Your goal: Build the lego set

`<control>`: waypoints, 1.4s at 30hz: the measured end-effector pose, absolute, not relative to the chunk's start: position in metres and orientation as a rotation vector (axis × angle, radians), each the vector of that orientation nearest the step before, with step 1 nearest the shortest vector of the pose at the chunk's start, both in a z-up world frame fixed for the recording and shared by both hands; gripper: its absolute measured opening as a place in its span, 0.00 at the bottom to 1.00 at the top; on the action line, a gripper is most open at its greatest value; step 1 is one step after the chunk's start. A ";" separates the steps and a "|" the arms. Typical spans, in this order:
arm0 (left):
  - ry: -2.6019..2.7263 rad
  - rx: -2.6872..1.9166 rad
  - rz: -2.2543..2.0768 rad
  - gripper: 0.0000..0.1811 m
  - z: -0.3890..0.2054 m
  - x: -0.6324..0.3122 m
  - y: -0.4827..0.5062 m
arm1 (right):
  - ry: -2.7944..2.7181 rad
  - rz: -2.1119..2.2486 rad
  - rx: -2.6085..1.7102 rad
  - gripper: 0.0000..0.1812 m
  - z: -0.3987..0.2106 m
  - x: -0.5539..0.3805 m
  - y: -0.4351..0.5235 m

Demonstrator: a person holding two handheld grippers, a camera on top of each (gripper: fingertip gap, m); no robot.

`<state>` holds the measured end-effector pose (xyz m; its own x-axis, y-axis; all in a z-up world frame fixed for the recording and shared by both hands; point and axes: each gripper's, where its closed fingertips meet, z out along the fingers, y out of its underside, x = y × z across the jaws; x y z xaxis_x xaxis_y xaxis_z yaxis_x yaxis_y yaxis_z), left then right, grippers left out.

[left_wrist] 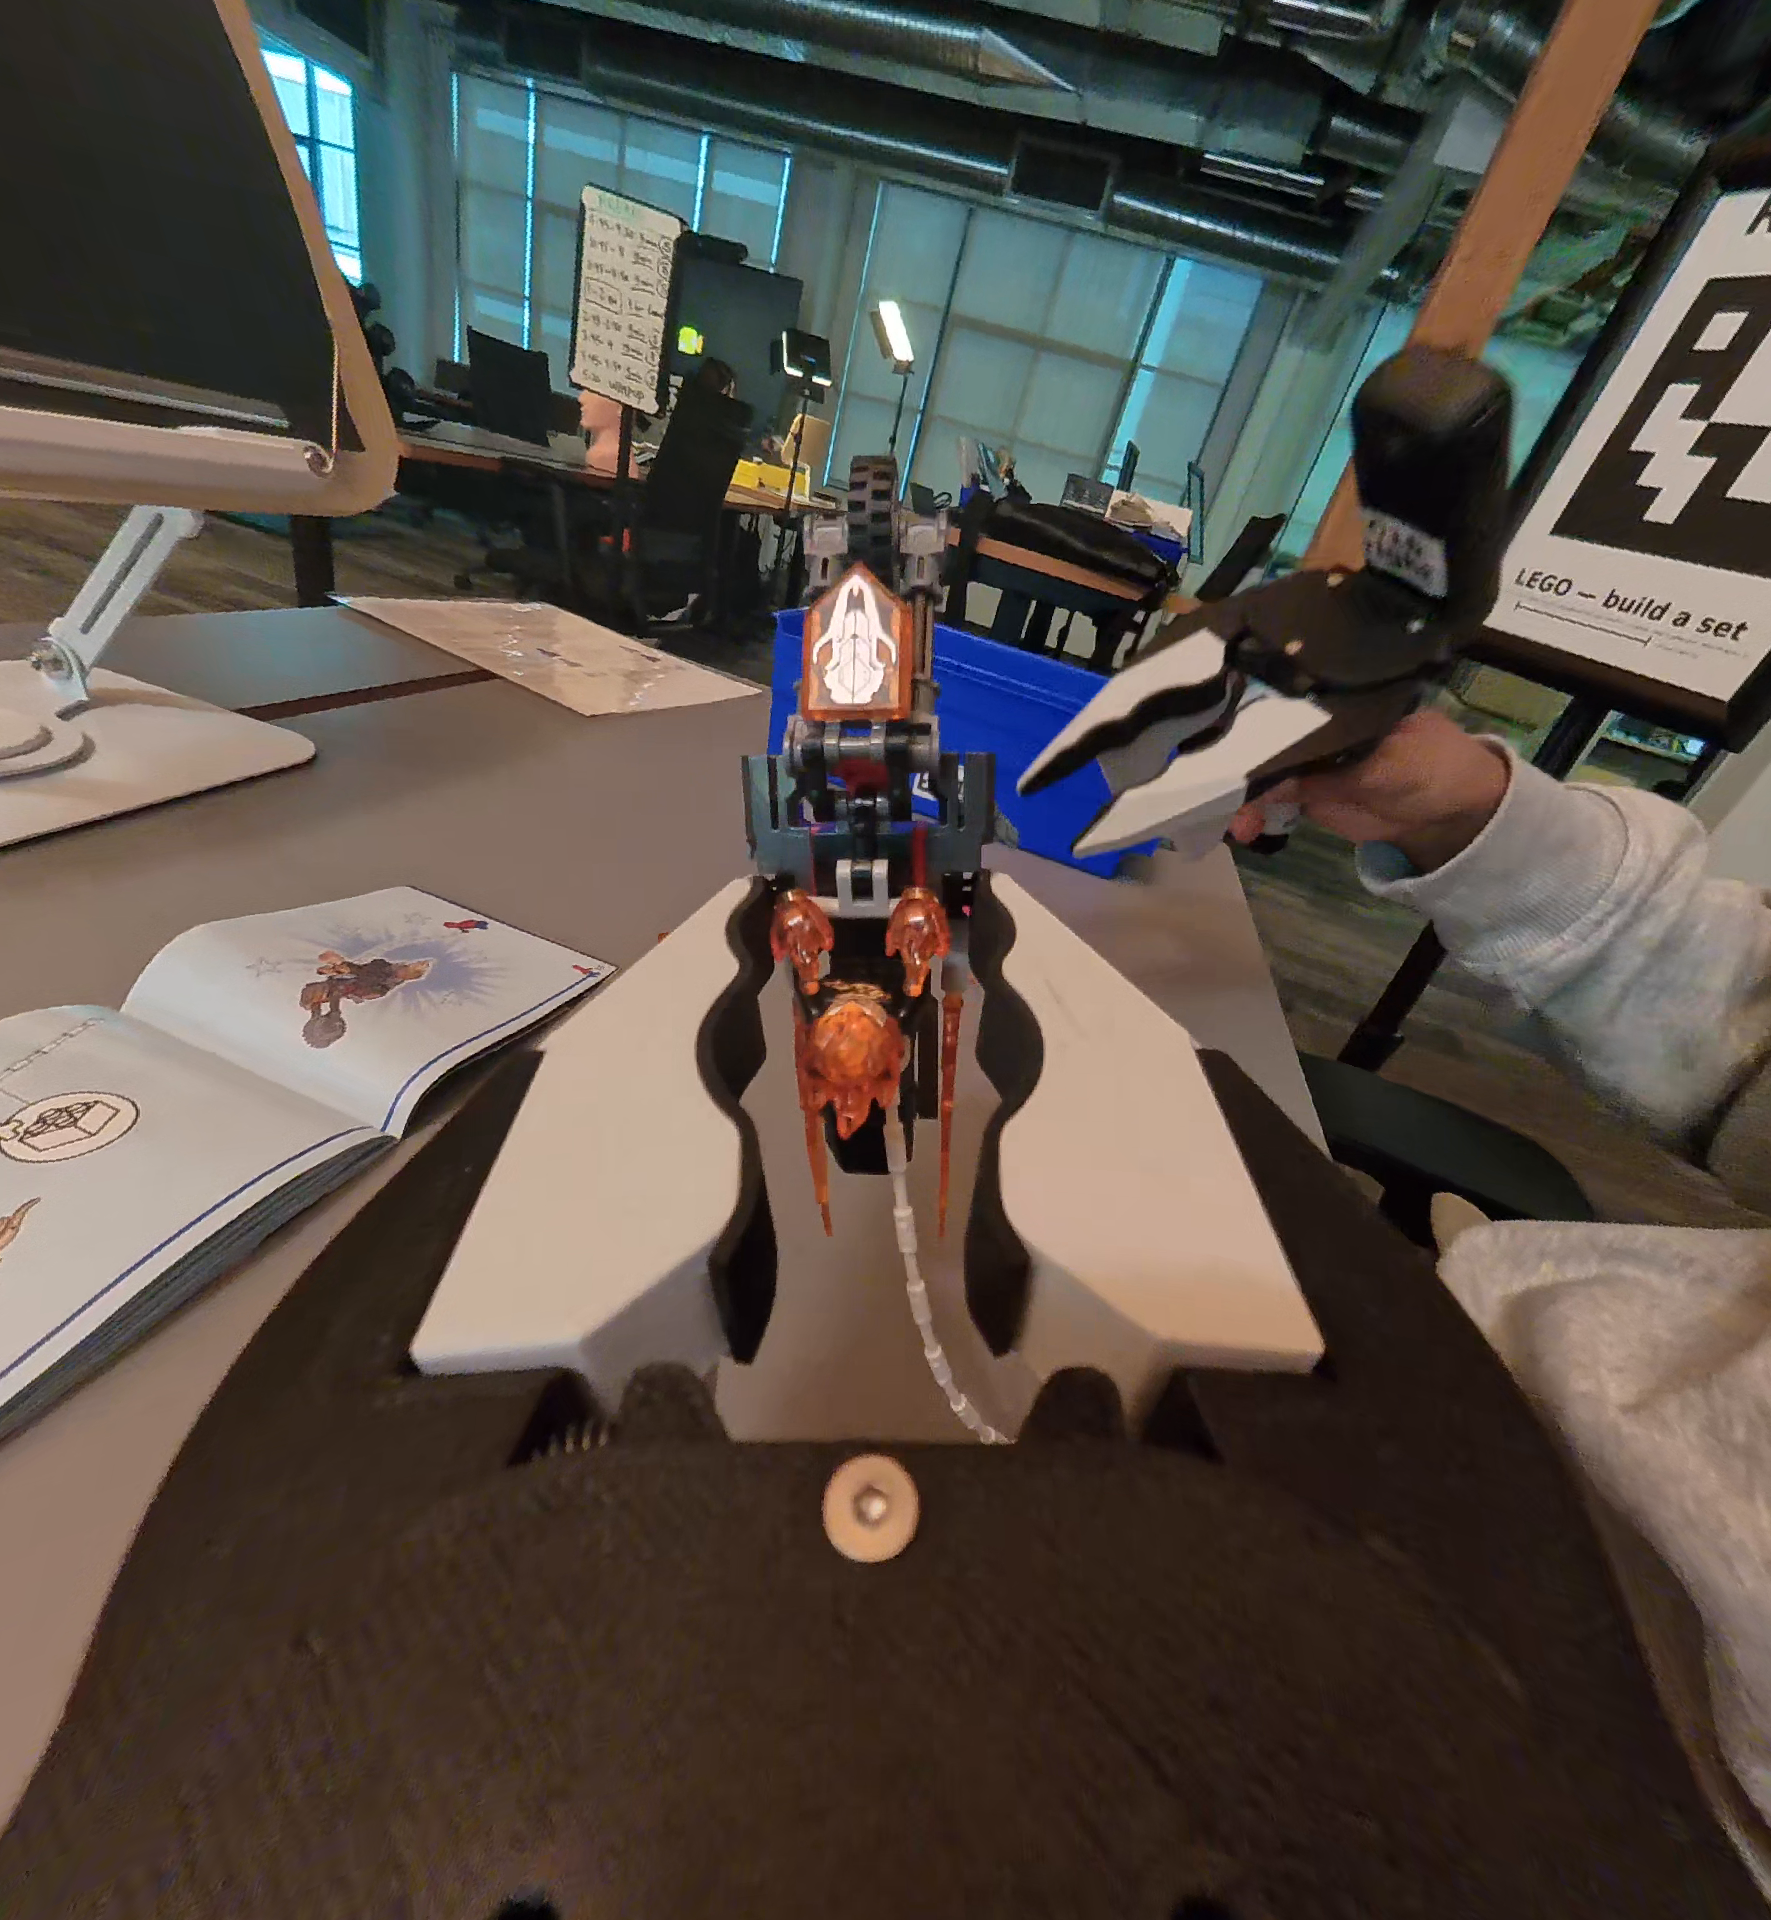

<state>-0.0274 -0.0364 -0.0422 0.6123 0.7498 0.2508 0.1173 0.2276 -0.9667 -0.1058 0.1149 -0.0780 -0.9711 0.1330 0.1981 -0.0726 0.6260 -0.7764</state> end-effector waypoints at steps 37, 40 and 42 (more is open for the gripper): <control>-0.838 -1.333 0.503 0.20 -0.049 -0.029 -0.032 | -2.688 1.329 -0.523 0.03 -0.151 -0.164 0.152; -0.816 -1.344 0.502 0.20 -0.048 -0.027 -0.027 | -2.603 1.539 -0.384 0.03 -0.105 -0.139 0.124; -0.801 -1.354 0.512 0.20 -0.047 -0.027 -0.024 | -2.513 1.740 -0.233 0.03 -0.063 -0.109 0.094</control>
